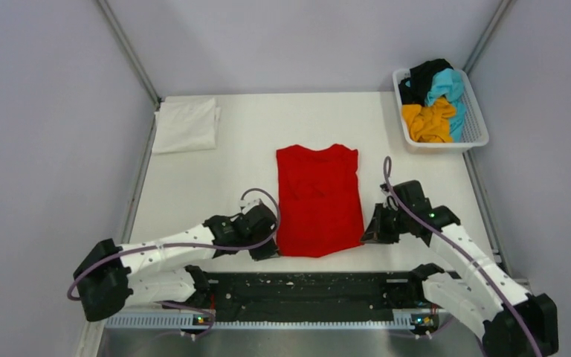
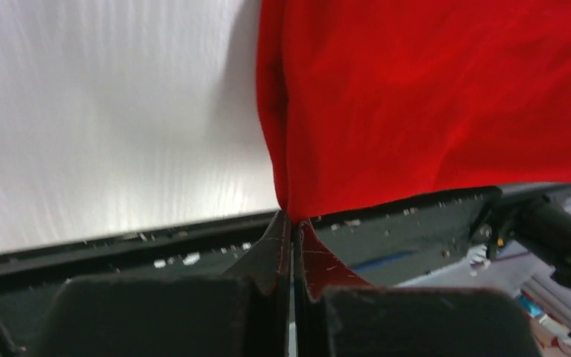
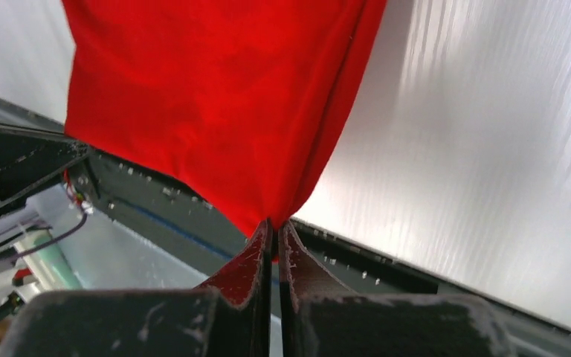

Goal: Fold and stack the t-shirts
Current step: Fold the long partially folded tshirt into a neat square

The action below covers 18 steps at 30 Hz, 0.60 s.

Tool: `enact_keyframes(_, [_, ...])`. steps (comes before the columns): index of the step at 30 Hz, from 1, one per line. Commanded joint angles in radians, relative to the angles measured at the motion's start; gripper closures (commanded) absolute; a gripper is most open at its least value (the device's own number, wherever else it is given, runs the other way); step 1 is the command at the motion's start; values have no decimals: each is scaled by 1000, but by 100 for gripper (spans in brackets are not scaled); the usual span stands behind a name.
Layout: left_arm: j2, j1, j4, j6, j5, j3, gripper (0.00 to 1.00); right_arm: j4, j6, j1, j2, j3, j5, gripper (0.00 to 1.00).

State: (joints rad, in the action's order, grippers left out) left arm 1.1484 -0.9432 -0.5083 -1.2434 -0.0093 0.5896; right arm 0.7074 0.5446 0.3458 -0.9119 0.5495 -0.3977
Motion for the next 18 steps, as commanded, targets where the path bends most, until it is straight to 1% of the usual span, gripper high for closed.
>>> enact_keyframes(1, [-120,-101,-125,-132,-59,33,100,236,50,13,149,24,-66,100])
enact_keyframes(4, [-143,-116,-157,-92,-79,113,100,272,45,13,189,82,-79,100])
enact_keyframes(6, [-141,-114,-179,-42,-119,179,100,273,35,13,185,150,-66,100])
enact_keyframes(8, [-134,-115,-191,3,-181,244,100,271,20,13,163,217,-11,100])
enact_keyframes(11, [-122,-100,-165,93,-291,321,100,242,-10,7,104,310,90,100])
enact_keyframes(13, [-103,-58,-164,155,-330,377,100,201,-33,-5,57,354,101,100])
enact_keyframes(15, [-74,17,-146,207,-349,419,100,150,-47,-27,4,392,113,100])
enact_keyframes(18, [-23,140,-27,295,-266,438,100,74,-42,-76,-65,435,138,100])
